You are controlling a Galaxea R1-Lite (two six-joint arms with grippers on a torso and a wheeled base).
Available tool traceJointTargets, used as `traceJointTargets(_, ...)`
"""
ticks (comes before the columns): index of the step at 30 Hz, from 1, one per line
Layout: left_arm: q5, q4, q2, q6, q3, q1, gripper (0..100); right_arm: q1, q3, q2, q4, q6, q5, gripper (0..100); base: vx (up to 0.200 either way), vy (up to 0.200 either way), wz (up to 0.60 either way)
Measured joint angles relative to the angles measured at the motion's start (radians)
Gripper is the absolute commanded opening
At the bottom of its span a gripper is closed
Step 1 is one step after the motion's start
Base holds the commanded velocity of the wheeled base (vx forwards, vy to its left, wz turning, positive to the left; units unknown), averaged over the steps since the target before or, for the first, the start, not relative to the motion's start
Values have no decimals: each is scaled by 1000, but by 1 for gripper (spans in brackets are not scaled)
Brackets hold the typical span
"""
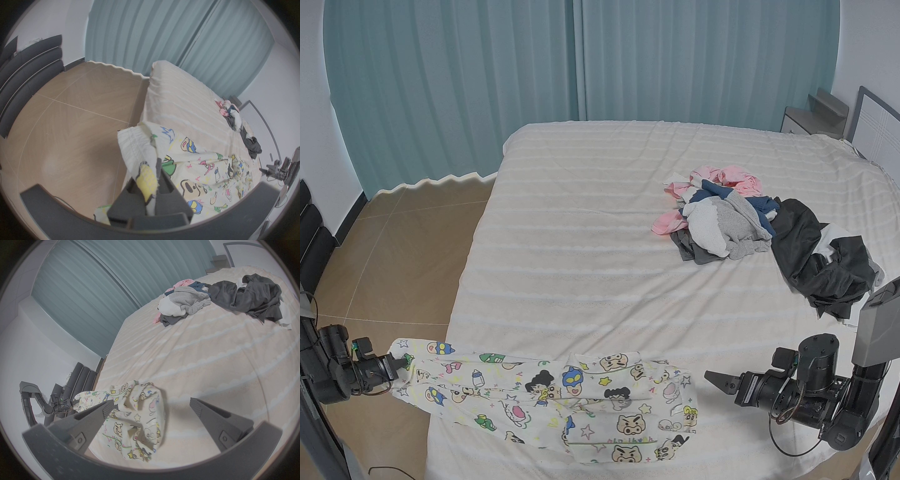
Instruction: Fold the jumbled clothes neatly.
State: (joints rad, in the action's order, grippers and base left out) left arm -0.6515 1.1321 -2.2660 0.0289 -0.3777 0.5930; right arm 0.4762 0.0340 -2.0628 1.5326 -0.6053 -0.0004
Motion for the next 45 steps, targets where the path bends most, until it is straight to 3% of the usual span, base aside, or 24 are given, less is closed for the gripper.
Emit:
traceJointTargets(14,-84,-388,8,-1,-326,244,0,-1,-2,-11,0,-2,0,100,0,0,0)
traceJointTargets(24,-144,-677,113,-5,-411,283,0,-1,1,-17,1,-2,0,100,0,0,0)
traceJointTargets(31,-147,-859,296,-29,-364,166,0,-5,4,-19,1,-11,3,100,0,0,0)
traceJointTargets(39,-120,-934,501,-143,-278,-103,0,-8,5,-19,1,-29,5,100,0,0,0)
traceJointTargets(45,-13,-939,600,-300,-245,-337,0,-8,6,-19,1,-34,6,100,0,0,0)
